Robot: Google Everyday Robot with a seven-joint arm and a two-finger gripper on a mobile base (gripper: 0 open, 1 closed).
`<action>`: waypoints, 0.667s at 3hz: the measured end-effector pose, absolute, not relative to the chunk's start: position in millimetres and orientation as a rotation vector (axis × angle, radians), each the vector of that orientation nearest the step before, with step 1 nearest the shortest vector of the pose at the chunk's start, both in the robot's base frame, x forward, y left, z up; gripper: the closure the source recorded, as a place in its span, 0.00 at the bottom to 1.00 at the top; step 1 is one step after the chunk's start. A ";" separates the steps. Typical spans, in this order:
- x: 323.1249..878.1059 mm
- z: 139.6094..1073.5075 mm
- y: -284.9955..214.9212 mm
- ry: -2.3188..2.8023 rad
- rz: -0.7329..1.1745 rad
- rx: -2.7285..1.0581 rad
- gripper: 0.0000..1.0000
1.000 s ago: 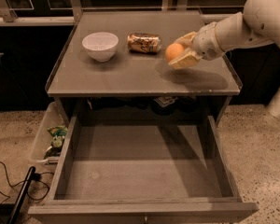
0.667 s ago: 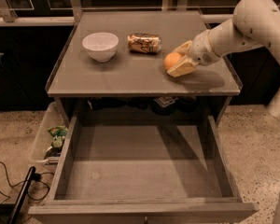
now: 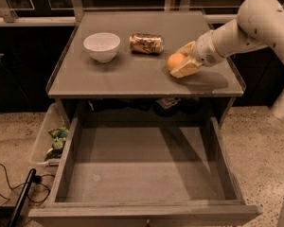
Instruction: Pick orange from top drawer and place on counter
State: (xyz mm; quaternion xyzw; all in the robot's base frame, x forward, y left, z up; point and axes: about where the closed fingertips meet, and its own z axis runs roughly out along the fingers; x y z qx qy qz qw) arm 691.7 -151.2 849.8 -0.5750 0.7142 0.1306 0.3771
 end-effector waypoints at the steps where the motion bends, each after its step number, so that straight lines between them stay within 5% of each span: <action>1: 691.7 849.8 -151.2 1.826 0.334 -1.470 0.35; 2: 691.7 849.8 -151.2 1.826 0.334 -1.470 0.12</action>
Offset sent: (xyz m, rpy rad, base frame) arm 0.0000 0.0000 0.0000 0.0000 0.0000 0.0000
